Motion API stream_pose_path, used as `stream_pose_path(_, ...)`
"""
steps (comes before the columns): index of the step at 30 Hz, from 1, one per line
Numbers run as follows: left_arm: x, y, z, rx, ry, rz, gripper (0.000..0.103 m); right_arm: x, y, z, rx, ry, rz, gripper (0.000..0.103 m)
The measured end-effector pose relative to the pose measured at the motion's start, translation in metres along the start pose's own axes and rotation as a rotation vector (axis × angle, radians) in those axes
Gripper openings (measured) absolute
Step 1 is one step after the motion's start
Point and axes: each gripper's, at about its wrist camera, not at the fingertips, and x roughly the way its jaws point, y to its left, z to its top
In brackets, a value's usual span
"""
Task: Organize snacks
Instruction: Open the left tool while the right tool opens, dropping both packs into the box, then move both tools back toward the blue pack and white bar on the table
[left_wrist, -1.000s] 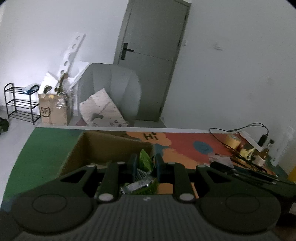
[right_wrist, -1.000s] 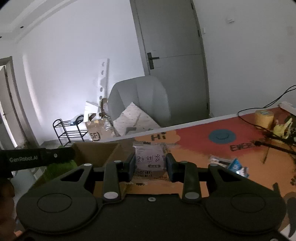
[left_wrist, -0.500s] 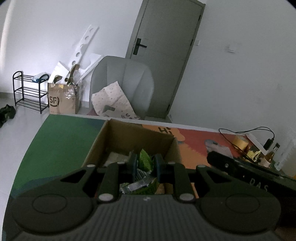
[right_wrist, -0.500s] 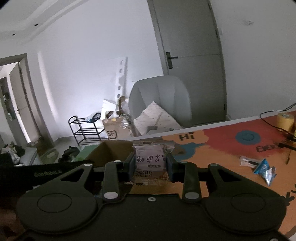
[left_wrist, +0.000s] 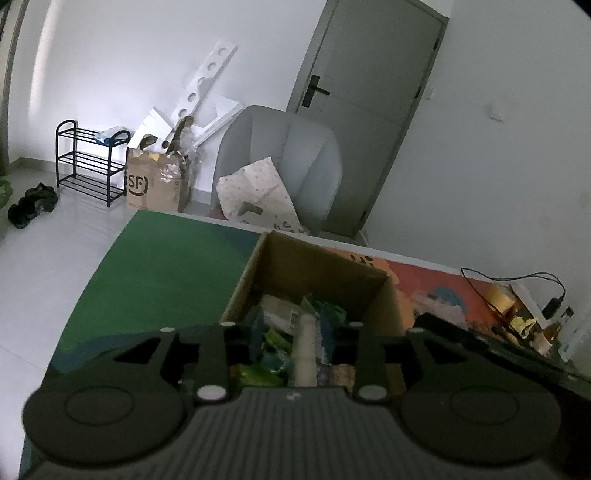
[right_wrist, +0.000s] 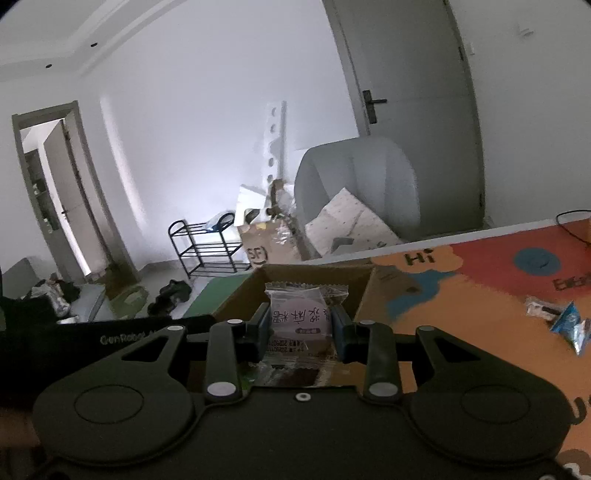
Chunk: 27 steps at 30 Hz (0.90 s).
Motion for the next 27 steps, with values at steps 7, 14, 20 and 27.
stream_pose_path(7,-0.003,0.000,0.000,-0.002,-0.011,0.007,0.057,-0.004,0.004,-0.001,0.002,0.021,0.042,0.049)
stream_pose_path(14,-0.002,-0.011,-0.002,0.020,-0.022,0.004,0.083,-0.016,-0.020,0.001,0.049,-0.002,-0.030,0.057)
stream_pose_path(20,0.003,-0.032,-0.007,0.057,-0.015,-0.014,0.089,-0.026,-0.037,-0.006,0.048,-0.018,-0.120,0.077)
stream_pose_path(27,0.010,-0.057,-0.017,0.098,0.008,-0.035,0.096,-0.036,-0.066,-0.013,0.109,-0.012,-0.171,0.093)
